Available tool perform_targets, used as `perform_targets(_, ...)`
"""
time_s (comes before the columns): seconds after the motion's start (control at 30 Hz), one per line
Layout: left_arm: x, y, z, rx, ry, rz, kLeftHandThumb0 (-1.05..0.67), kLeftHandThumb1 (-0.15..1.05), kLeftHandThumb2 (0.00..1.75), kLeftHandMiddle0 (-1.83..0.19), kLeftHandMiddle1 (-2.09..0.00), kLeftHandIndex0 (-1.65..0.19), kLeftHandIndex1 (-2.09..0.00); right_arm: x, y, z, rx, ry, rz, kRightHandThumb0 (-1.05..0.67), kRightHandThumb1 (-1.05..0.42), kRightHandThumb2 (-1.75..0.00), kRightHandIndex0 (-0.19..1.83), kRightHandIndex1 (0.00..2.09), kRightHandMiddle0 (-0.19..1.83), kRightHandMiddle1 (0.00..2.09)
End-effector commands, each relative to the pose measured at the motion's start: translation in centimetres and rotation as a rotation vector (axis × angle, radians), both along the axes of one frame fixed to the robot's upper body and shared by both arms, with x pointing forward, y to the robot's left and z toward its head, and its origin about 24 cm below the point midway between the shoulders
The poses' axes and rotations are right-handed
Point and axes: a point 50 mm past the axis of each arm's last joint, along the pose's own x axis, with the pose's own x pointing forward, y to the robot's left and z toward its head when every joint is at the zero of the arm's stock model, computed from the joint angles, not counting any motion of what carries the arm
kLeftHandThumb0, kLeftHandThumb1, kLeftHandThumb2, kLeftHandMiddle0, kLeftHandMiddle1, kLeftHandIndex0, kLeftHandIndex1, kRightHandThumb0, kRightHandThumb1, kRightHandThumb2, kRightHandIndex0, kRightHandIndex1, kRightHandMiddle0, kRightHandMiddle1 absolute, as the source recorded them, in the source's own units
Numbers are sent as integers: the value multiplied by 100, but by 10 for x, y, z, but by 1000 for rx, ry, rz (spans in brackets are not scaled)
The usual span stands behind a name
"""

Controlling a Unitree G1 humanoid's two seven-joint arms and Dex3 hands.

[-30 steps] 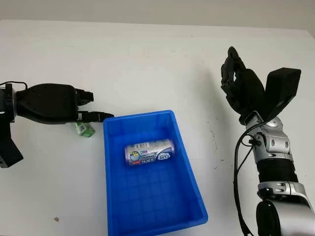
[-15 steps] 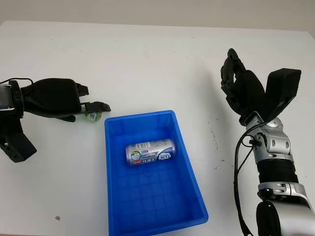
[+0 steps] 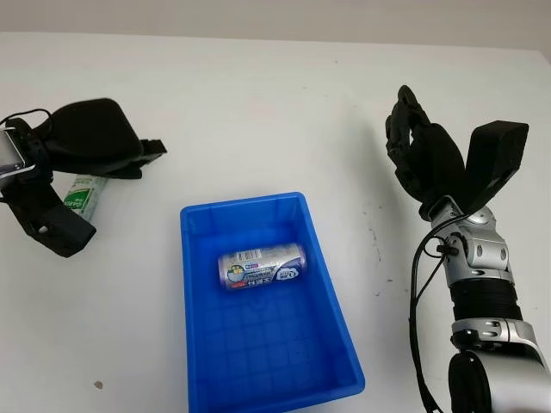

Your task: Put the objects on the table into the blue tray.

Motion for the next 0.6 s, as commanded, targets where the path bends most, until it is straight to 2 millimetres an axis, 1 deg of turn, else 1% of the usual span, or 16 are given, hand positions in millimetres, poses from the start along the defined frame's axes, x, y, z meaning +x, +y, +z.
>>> perform_targets(0.0, -1, -2, 23, -25, -86, -31, -44, 105, 56, -113, -209, -56, -209, -1, -3, 0, 0, -7, -5, -58, -105, -71, -19, 0, -19, 0)
perform_targets(0.07, 0, -6, 32, -47, -127, -47, -44, 105, 49, -107, -209, -47, -209, -1, -2, 0, -3, -7, -2, -58, -105, -71, -19, 0, -19, 0)
perform_targets(0.13, 0, -10, 40, -110, -158, -65, -44, 105, 46, -101, -209, -48, -209, -1, -2, -1, -3, -5, 1, -57, -105, -71, -19, 0, -19, 0)
perform_targets(0.2, -1, -14, 46, -173, -169, -77, -44, 105, 49, -98, -209, -62, -209, -1, -2, -2, 1, -3, 5, -57, -105, -71, -19, 0, -19, 0)
perform_targets(0.27, -2, -16, 51, -216, -175, -82, -44, 105, 51, -98, -209, -71, -209, -1, -2, -2, 4, -2, 8, -56, -105, -71, -19, 0, -19, 0)
perform_targets(0.37, -3, -18, 58, -275, -186, -93, -44, 105, 50, -96, -209, -75, -209, -1, -1, -3, 6, 2, 5, -56, -105, -71, -19, 0, -19, 0)
perform_targets(0.4, -3, -21, 61, -319, -190, -97, -44, 105, 50, -97, -209, -74, -209, 0, -1, -4, 9, 4, 6, -56, -105, -71, -19, 0, -19, 0)
perform_targets(0.47, -4, -24, 67, -383, -199, -103, -44, 105, 51, -97, -209, -66, -209, 0, 0, -4, 13, 6, 3, -55, -105, -71, -19, 0, -19, 0)
perform_targets(0.5, -5, -27, 72, -441, -205, -110, -45, 105, 56, -98, -209, -62, -209, 0, 0, -4, 15, 8, 2, -55, -105, -71, -19, 0, -19, 0)
perform_targets(0.57, -7, -32, 79, -532, -202, -119, -45, 105, 60, -101, -209, -66, -209, 0, 0, -4, 18, 10, 0, -55, -105, -70, -19, 0, -19, 0)
